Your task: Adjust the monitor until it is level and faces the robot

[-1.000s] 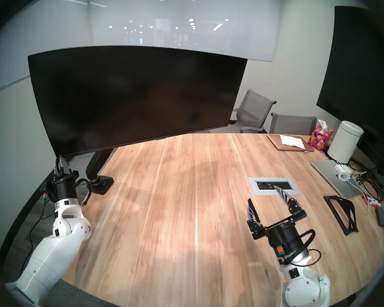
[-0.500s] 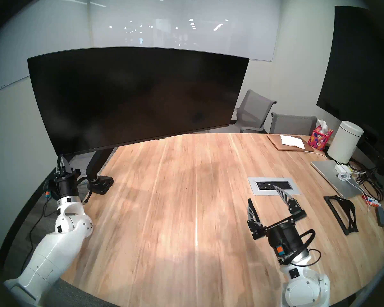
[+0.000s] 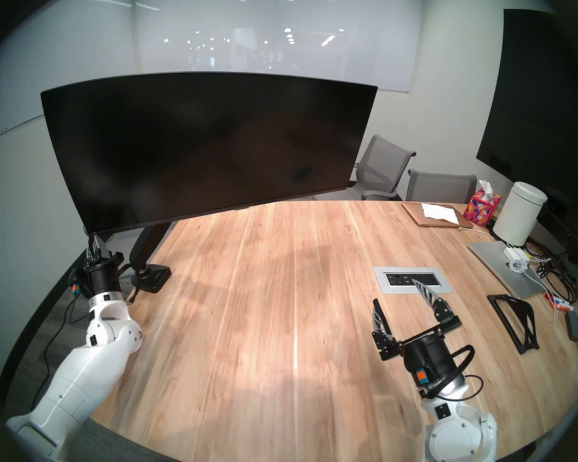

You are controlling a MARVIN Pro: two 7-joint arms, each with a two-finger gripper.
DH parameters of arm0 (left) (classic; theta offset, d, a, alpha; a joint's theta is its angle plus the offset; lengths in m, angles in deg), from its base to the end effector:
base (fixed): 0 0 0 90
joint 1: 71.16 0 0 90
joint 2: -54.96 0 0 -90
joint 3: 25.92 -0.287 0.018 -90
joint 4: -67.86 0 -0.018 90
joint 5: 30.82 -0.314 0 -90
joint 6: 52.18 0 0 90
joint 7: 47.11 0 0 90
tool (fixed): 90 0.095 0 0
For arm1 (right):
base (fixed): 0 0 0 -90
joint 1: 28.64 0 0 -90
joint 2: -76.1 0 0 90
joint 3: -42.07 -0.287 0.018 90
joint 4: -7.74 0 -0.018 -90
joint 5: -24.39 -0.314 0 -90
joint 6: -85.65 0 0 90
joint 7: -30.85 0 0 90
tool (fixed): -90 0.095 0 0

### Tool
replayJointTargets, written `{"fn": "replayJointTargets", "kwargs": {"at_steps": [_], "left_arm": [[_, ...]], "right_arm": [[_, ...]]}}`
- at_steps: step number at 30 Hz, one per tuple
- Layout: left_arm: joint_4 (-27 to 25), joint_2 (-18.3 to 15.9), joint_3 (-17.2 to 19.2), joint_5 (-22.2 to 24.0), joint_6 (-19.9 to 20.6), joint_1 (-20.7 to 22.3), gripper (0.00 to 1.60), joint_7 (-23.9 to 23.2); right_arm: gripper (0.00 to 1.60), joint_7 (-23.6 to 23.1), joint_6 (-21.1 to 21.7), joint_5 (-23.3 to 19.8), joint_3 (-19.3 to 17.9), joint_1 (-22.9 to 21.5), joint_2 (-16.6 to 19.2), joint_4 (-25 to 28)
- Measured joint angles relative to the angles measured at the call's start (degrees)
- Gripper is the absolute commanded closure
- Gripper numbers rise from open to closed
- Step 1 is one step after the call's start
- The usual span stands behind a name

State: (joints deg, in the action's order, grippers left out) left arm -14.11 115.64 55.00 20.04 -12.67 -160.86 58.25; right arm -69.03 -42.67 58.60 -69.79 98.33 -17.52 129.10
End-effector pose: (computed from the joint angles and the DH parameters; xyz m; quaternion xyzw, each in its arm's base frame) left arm 0.3954 0.1701 -0.2832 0.4327 0.2813 0.8564 0.0183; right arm 0.2206 -0.0786 -0.2571 0.5140 0.3291 0.7512 0.2515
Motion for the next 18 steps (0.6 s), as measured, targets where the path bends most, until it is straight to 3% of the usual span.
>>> {"fn": "replayJointTargets", "kwargs": {"at_steps": [18], "left_arm": [[4.0, 0.1, -0.6, -0.1, 1.0, 4.5, 1.60, 1.4]], "right_arm": [[0.00, 0.0, 0.0, 0.0, 0.0, 0.0, 0.0, 0.0]]}}
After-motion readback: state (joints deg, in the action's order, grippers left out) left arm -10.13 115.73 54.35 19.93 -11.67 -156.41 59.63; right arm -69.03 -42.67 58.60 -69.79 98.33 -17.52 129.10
